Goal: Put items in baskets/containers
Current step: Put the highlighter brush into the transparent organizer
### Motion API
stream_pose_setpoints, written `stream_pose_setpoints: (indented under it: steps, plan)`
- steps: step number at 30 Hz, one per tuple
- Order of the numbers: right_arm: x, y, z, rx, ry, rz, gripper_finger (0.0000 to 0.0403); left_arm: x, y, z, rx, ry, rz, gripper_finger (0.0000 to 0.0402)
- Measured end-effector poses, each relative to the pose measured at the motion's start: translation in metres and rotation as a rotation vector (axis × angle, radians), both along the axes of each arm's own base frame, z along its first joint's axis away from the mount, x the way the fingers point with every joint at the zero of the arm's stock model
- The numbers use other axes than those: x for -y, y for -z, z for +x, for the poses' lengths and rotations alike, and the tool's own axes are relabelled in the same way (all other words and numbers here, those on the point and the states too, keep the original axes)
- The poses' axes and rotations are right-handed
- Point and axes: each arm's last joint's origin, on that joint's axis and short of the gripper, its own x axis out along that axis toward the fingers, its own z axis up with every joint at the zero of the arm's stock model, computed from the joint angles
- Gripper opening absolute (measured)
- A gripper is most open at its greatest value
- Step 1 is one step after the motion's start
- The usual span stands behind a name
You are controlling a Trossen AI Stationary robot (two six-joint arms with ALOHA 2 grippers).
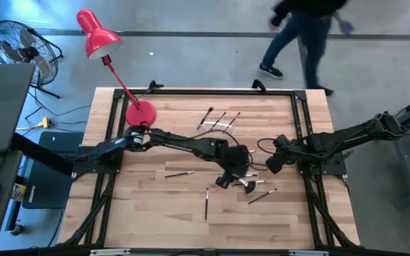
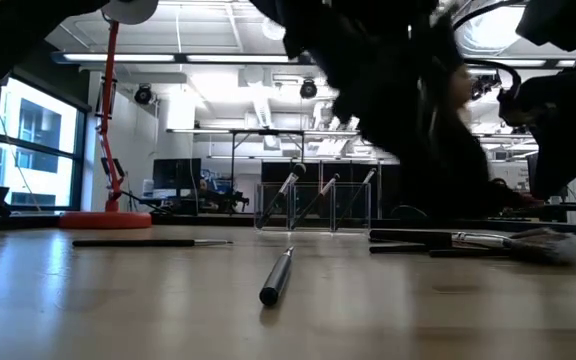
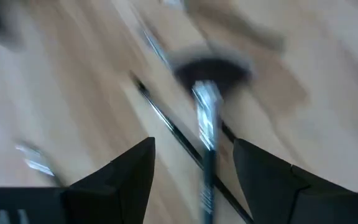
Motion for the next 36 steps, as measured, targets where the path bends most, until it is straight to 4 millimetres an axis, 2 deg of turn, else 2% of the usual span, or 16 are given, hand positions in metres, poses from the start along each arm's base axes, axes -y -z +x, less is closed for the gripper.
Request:
stream_pose_setpoints:
  steps: [3, 7, 19, 29, 36]
  plan:
    - [0.000, 0.000, 0.000, -0.001, -0.003, -0.001, 0.0000, -0.001, 0.016, 0.003, -0.028, -0.016, -0.008, 0.0214]
    - [0.000, 0.000, 0.000, -0.002, -0.003, -0.001, 0.0000, -0.002, 0.026, 0.003, -0.065, -0.045, -0.022, 0.0214]
    - [0.000, 0.000, 0.000, -0.006, -0.021, -0.006, 0.0000, -0.002, 0.024, 0.003, -0.067, -0.067, -0.038, 0.0212]
    - [0.000, 0.000, 0.000, -0.008, -0.027, -0.010, 0.0000, -0.002, 0.024, 0.003, -0.072, -0.085, -0.052, 0.0153]
    - [0.000, 0.000, 0.000, -0.008, -0.027, -0.010, 0.0000, -0.002, 0.024, 0.003, -0.078, -0.094, -0.059, 0.0142]
